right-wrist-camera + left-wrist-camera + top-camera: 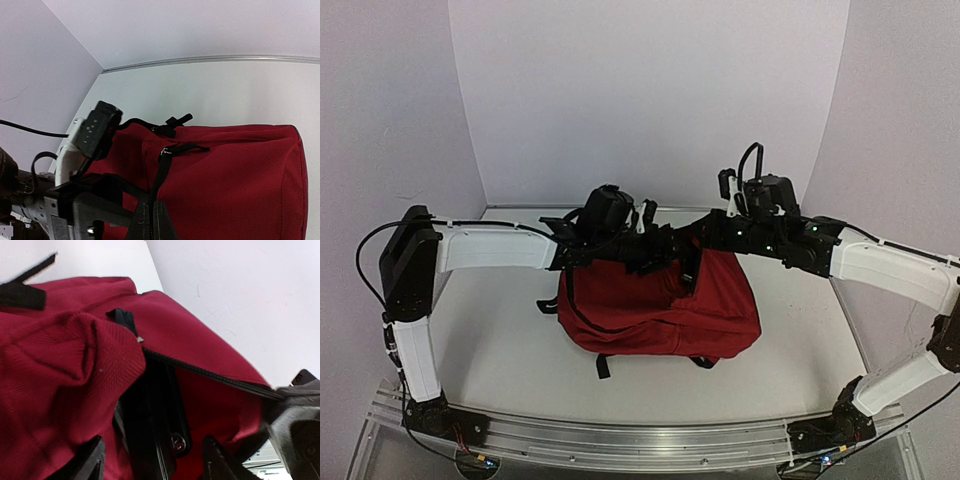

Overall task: Pack the student bag
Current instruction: Place the stationery in the student bag.

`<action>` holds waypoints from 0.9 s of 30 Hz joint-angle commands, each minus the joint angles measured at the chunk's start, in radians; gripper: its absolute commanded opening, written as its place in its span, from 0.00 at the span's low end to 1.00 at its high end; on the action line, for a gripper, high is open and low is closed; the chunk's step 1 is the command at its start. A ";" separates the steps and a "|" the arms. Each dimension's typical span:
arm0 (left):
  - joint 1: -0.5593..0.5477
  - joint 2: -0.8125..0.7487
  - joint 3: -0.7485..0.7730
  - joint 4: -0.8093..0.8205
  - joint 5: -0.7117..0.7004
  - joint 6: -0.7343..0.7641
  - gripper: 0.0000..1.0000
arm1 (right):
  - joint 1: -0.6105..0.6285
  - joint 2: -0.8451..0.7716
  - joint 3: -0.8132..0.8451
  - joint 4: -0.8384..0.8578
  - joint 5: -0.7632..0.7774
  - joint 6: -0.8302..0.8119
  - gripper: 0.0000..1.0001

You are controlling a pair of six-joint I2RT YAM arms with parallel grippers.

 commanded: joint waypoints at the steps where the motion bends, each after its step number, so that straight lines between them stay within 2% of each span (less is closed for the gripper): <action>1: 0.006 -0.097 0.020 -0.142 -0.083 0.132 0.67 | 0.014 -0.054 0.017 0.111 0.012 -0.003 0.00; 6: -0.016 -0.067 0.064 -0.189 -0.059 0.168 0.55 | 0.013 -0.044 0.023 0.111 0.012 -0.009 0.00; 10: -0.040 -0.020 0.112 -0.216 -0.038 0.188 0.41 | 0.012 -0.044 0.025 0.111 0.011 -0.009 0.00; 14: -0.055 0.013 0.149 -0.219 -0.021 0.188 0.32 | 0.012 -0.050 0.021 0.111 0.013 -0.010 0.00; 17: -0.072 0.049 0.183 -0.222 -0.004 0.183 0.22 | 0.013 -0.054 0.017 0.110 0.016 -0.012 0.00; 22: -0.089 0.089 0.199 -0.164 0.059 0.139 0.14 | 0.012 -0.062 0.011 0.108 0.021 -0.012 0.00; 27: -0.115 0.130 0.243 -0.144 0.078 0.154 0.14 | 0.013 -0.065 0.007 0.107 0.019 -0.011 0.00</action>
